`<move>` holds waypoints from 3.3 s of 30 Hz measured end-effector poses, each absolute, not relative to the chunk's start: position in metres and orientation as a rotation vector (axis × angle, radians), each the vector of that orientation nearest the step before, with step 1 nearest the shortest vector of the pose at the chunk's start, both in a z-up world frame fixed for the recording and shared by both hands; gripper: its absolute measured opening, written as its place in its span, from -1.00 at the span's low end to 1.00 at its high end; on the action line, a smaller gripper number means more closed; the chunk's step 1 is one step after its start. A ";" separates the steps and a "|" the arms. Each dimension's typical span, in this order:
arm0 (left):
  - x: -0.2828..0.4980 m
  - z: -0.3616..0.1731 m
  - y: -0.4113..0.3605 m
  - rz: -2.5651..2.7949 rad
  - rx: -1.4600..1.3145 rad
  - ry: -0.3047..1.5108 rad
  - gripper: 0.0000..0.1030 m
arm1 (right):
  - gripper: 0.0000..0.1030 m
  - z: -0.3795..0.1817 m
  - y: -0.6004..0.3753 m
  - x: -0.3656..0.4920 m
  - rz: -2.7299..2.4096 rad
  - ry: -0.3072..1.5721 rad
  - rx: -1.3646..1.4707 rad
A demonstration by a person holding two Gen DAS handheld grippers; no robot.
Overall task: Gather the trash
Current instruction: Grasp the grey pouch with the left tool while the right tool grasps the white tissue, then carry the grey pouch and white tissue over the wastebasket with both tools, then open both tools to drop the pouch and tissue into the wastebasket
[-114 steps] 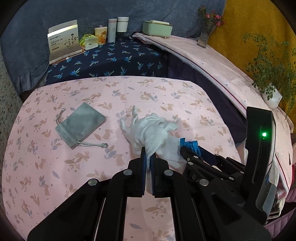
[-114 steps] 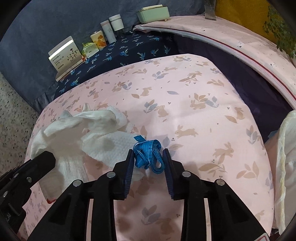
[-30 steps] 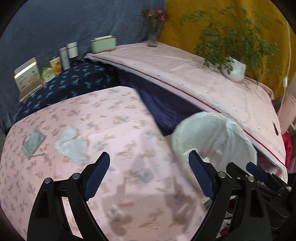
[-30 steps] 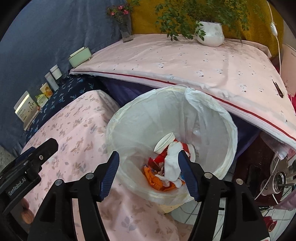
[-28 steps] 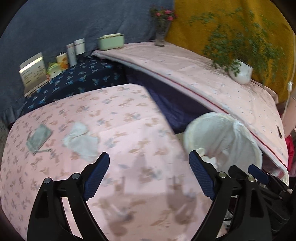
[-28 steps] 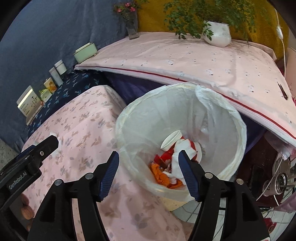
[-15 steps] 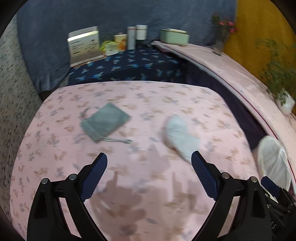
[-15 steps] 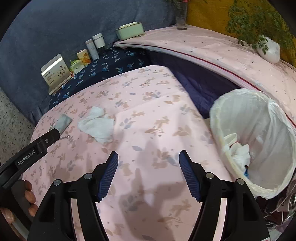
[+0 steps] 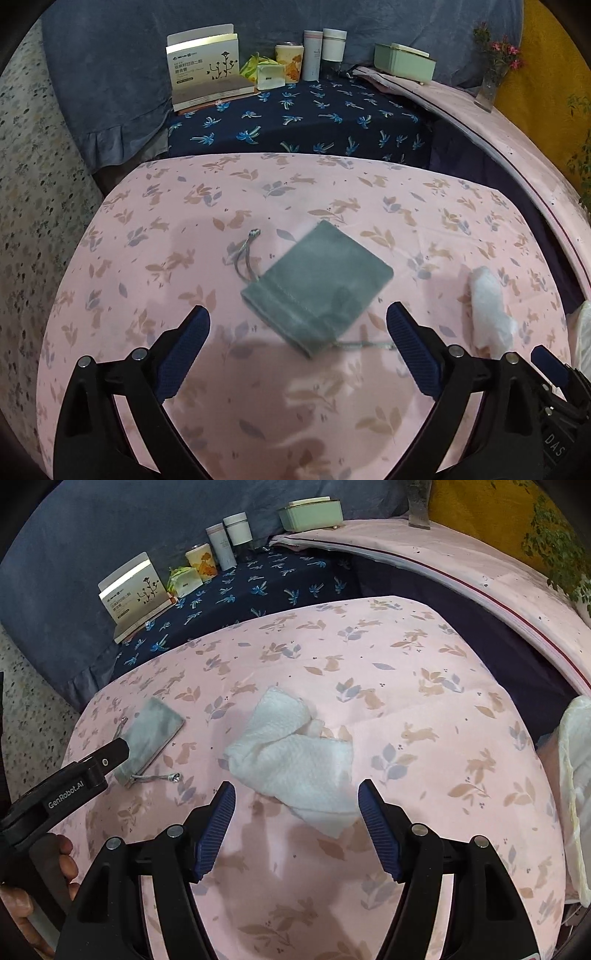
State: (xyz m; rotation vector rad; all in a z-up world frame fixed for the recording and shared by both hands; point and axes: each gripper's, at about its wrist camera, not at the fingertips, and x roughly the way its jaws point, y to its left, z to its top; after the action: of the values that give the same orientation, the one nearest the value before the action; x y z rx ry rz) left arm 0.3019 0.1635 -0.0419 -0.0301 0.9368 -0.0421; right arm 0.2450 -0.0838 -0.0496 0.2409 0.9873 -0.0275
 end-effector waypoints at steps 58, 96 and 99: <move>0.127 0.041 -0.134 -0.634 0.210 0.806 -0.80 | -0.81 0.040 -0.323 0.070 -0.382 0.738 0.435; 0.093 0.014 -0.258 -0.826 0.277 0.865 -0.22 | -0.81 0.014 -0.426 0.006 -0.574 0.743 0.542; 0.092 0.017 -0.259 -0.811 0.267 0.846 0.00 | -0.81 0.014 -0.428 0.008 -0.575 0.745 0.539</move>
State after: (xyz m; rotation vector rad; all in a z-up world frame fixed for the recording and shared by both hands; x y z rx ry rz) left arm 0.0920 -0.2587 0.0165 0.2674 0.8456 -0.8109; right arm 0.0079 -0.4281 0.0140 0.5390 0.7448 -0.5749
